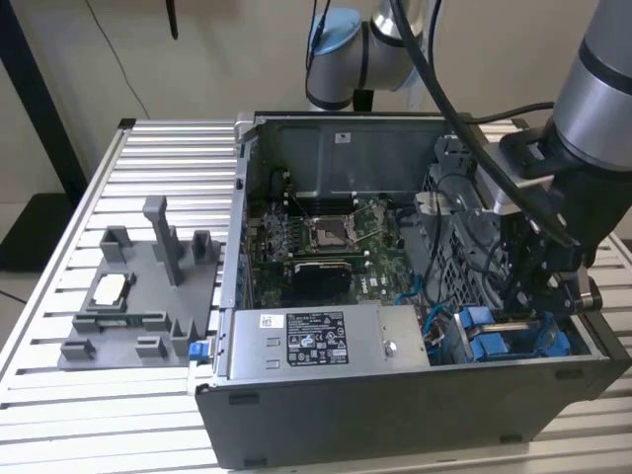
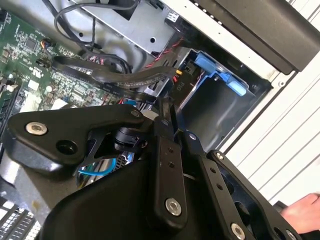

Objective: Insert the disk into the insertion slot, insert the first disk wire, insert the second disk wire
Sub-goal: 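Insert the second disk wire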

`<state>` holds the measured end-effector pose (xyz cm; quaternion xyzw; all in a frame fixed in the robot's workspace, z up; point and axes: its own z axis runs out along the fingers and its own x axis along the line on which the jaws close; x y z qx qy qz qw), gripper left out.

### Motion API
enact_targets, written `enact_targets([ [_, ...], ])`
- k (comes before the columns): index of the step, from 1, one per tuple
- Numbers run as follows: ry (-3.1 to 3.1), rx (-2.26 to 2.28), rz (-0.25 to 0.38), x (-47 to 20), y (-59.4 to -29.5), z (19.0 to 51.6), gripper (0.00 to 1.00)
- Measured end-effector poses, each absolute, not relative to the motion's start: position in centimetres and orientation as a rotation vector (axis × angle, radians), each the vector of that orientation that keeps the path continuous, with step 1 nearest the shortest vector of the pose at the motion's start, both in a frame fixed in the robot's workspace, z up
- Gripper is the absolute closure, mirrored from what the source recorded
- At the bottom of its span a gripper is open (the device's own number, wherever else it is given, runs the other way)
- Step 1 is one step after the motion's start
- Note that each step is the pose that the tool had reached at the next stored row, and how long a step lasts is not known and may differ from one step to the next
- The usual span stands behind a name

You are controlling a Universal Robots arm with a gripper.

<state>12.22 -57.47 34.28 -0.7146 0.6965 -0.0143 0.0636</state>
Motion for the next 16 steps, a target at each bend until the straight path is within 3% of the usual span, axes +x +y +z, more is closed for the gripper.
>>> enact_targets([
  [12, 2.104, -2.158, -0.043, 12.38, -57.46, 33.48, 0.84],
  [16, 2.103, -2.158, -0.041, 12.38, -57.47, 33.92, 0.76],
])
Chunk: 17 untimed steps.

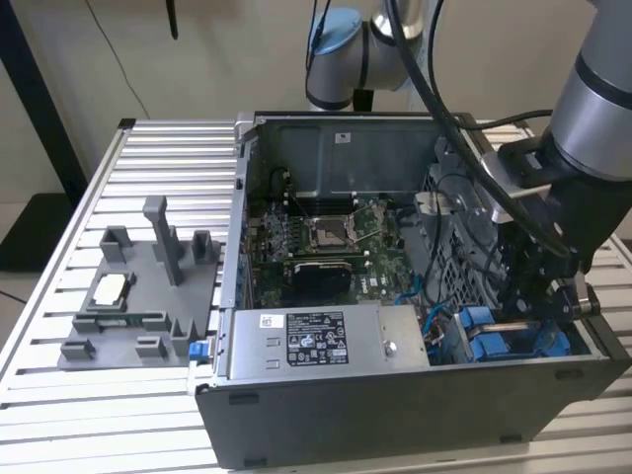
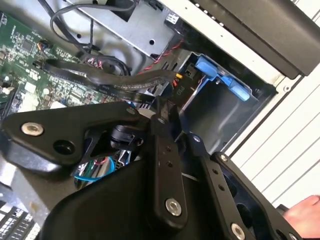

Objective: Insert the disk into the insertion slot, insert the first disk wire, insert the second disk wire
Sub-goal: 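Insert the second disk wire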

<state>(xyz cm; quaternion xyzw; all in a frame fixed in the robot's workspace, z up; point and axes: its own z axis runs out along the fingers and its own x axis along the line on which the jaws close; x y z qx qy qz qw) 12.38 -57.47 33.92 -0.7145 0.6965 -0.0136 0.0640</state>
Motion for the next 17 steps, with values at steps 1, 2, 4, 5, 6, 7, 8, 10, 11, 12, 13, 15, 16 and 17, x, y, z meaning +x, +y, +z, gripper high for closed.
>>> enact_targets([
  [1, 2.104, -2.158, -0.042, 12.4, -57.5, 34.4, 0.76],
  [2, 2.104, -2.158, -0.042, 12.4, -57.5, 34.7, 0.76],
  [4, 2.104, -2.158, -0.042, 12.4, -57.5, 35.2, 0.76],
  [5, 2.104, -2.158, -0.041, 12.4, -57.5, 35.5, 0.76],
  [6, 2.104, -2.159, -0.041, 12.4, -57.5, 35.7, 0.76],
  [7, 2.104, -2.159, -0.041, 12.4, -57.5, 35.8, 0.76],
  [8, 2.104, -2.159, -0.041, 12.4, -57.5, 35.8, 0.76],
  [10, 2.104, -2.159, -0.041, 12.5, -57.5, 35.8, 0.76],
  [11, 2.105, -2.159, -0.042, 12.6, -57.5, 35.8, 0.76],
  [12, 2.107, -2.161, -0.043, 12.8, -57.5, 35.8, 0.76],
  [13, 2.111, -2.166, -0.038, 13.1, -57.5, 35.9, 0.76],
  [15, 2.122, -2.176, -0.024, 13.7, -57.5, 35.8, 0.76],
  [16, 2.127, -2.181, -0.014, 14.0, -57.5, 35.8, 0.76],
  [17, 2.132, -2.185, -0.006, 14.1, -57.5, 35.9, 0.76],
])
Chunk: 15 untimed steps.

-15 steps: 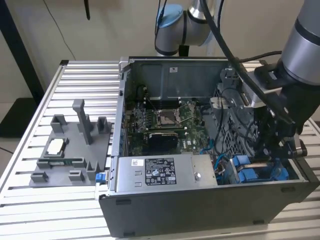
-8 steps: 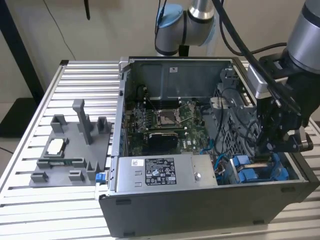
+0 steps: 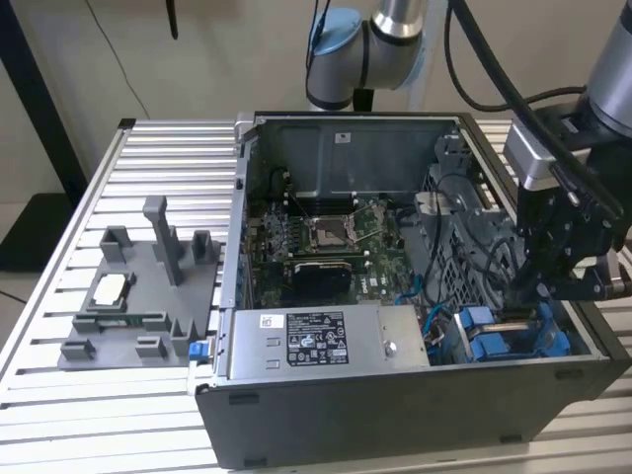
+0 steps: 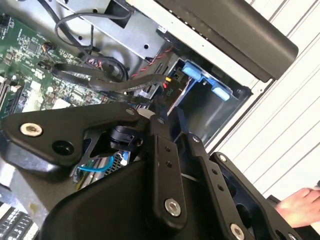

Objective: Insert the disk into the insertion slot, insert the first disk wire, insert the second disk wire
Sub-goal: 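Insert the second disk wire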

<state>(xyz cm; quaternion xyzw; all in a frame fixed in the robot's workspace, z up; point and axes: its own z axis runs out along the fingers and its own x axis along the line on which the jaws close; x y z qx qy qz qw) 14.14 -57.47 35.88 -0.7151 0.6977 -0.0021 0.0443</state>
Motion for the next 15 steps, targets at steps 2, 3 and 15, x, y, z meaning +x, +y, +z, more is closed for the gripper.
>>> enact_targets([
  [2, 2.135, -2.188, 0.0, 14.2, -57.5, 36.2, 0.76],
  [3, 2.136, -2.189, 0.002, 14.2, -57.5, 36.5, 0.76],
  [15, 2.14, -2.193, 0.011, 14.3, -57.5, 38.9, 0.76],
])
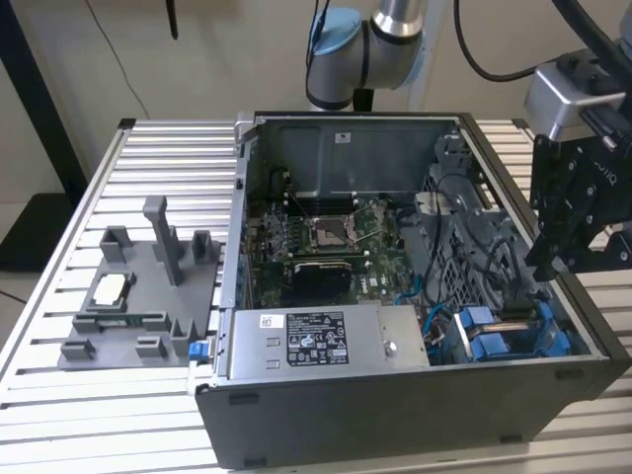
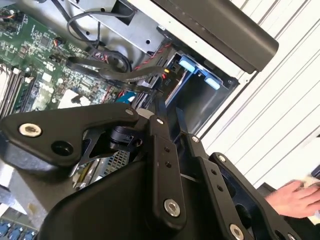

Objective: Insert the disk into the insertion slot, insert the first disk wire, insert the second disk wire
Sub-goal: 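Insert the second disk wire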

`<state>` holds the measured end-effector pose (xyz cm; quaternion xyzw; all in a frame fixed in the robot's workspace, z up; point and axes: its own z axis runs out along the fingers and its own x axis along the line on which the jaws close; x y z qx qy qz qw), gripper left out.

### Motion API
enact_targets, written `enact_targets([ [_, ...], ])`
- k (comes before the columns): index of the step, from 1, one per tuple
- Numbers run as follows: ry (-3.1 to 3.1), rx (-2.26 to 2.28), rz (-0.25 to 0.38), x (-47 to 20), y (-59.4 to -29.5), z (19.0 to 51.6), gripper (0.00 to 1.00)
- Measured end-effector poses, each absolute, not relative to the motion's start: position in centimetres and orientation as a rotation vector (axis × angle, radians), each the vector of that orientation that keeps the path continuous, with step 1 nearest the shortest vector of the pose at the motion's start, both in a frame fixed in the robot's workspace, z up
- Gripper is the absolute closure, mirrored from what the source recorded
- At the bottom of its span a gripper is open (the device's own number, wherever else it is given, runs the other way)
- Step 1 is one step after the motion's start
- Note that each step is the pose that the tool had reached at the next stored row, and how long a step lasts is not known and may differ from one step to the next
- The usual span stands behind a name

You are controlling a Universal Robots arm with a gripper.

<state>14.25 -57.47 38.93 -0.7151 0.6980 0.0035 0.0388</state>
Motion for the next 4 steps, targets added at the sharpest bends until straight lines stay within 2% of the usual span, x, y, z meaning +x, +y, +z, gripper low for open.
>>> enact_targets([
  [4, 2.14, -2.193, 0.011, 14.25, -57.47, 38.96, 0.76],
])
